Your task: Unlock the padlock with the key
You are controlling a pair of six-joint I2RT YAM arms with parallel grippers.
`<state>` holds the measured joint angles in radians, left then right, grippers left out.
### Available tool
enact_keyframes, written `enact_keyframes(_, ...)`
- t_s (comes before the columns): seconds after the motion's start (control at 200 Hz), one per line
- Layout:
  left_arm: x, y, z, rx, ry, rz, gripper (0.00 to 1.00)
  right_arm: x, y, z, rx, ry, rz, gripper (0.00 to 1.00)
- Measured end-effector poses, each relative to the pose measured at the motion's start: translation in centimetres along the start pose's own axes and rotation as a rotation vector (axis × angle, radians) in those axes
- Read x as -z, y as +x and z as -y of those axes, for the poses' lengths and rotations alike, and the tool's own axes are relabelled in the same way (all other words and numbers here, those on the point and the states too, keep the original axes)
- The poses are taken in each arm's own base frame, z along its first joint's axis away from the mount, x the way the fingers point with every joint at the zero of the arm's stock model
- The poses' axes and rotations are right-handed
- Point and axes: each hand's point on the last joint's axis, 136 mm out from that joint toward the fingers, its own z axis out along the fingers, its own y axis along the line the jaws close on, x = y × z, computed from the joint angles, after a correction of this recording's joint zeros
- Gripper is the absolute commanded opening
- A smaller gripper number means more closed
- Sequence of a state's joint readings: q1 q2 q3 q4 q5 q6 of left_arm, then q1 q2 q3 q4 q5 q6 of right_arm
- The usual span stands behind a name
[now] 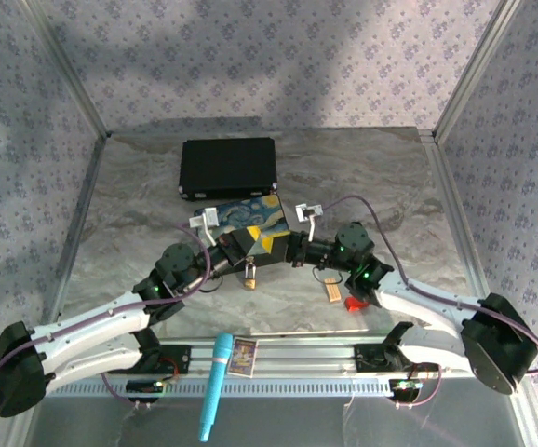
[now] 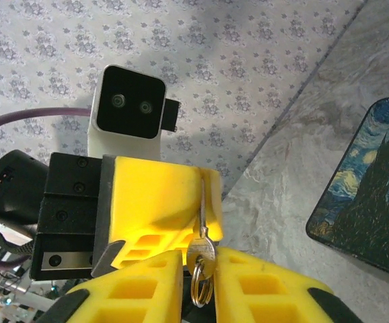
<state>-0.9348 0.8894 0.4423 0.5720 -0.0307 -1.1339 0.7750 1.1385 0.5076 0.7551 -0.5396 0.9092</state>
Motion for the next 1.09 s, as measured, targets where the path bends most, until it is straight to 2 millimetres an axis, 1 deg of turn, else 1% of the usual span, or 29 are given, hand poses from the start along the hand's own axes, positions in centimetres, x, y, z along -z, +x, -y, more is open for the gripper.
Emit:
enact_keyframes(0.11,0.0,0.0,0.0,0.0,0.0,0.0,0.0,0.0,-0.1,0.0,0.001,-0.001,0.003,0.18)
enact_keyframes(0.175,0.0,0.0,0.0,0.0,0.001,0.0,0.0,0.2,-0.2,0.0,0.003,0.002,0.013,0.06)
enact_keyframes(0.19,0.0,0.0,0.0,0.0,0.002,-0.001,0.0,0.3,-0.2,0.0,0.003,0.005,0.016,0.04)
enact_keyframes(0.195,0.0,0.0,0.0,0.0,0.002,-0.001,0.0,0.4,-0.3,0.0,0.009,0.005,0.018,0.02)
enact_keyframes(0.22,0.0,0.0,0.1,0.001,0.005,-0.001,0.0,0.5,-0.3,0.1,0.003,0.01,0.022,0.01)
enact_keyframes(0.32,0.0,0.3,0.2,0.0,0.011,-0.017,0.0,1.1,-0.3,0.1,0.004,0.019,0.034,0.01)
enact_keyframes(0.47,0.0,0.5,0.2,0.0,0.011,-0.03,0.0,1.4,-0.3,0.2,0.002,0.026,0.036,0.0)
enact_keyframes(0.49,0.0,0.5,0.1,0.0,0.01,-0.032,0.05,1.4,-0.3,0.3,0.002,0.027,0.036,0.0)
enact_keyframes(0.515,0.1,0.5,0.0,0.0,0.003,-0.034,0.19,1.4,-0.3,0.3,0.0,0.03,0.035,0.0)
enact_keyframes(0.52,0.1,0.5,-0.1,0.0,0.002,-0.034,0.21,1.4,-0.3,0.3,0.001,0.031,0.036,0.0)
enact_keyframes(0.53,0.1,0.5,-0.2,-0.002,-0.003,-0.035,0.26,1.4,-0.2,0.4,0.0,0.033,0.035,0.0)
enact_keyframes(0.55,0.1,0.5,-0.3,-0.002,-0.009,-0.035,0.41,1.5,-0.2,0.5,-0.001,0.038,0.033,0.0)
enact_keyframes(0.555,0.1,0.4,-0.4,-0.001,-0.011,-0.034,0.42,1.5,-0.2,0.6,-0.001,0.039,0.032,0.0)
enact_keyframes(0.565,0.2,0.4,-0.5,-0.005,-0.016,-0.034,0.5,1.5,-0.2,0.7,0.0,0.043,0.031,0.0)
enact_keyframes(0.595,0.3,0.2,-1.0,-0.006,-0.041,-0.029,0.66,1.6,-0.1,0.9,-0.002,0.054,0.03,0.0)
enact_keyframes(0.625,0.5,-0.1,-1.6,-0.008,-0.069,-0.019,0.74,1.8,-0.1,1.1,0.0,0.067,0.032,0.0)
enact_keyframes(0.665,0.9,-0.4,-2.5,-0.011,-0.113,-0.008,0.8,2.1,-0.1,1.2,0.007,0.085,0.034,0.0)
enact_keyframes(0.74,1.7,-1.0,-3.9,-0.023,-0.197,0.012,0.81,2.6,0.0,1.9,0.017,0.135,0.034,0.0)
enact_keyframes(0.82,2.3,-1.1,-5.0,-0.052,-0.293,-0.002,0.68,3.1,0.5,3.1,0.015,0.204,0.02,0.0)
enact_keyframes(0.935,2.1,-0.9,-6.1,-0.114,-0.426,-0.063,0.63,3.7,1.7,5.6,-0.003,0.312,-0.015,0.0)
enact_keyframes(1.015,1.6,0.2,-7.5,-0.165,-0.512,-0.133,0.6,4.1,2.3,6.8,-0.011,0.367,-0.032,0.0)
enact_keyframes(1.094,1.6,2.6,-9.3,-0.236,-0.577,-0.226,0.58,4.5,2.9,7.8,-0.017,0.416,-0.044,0.0)
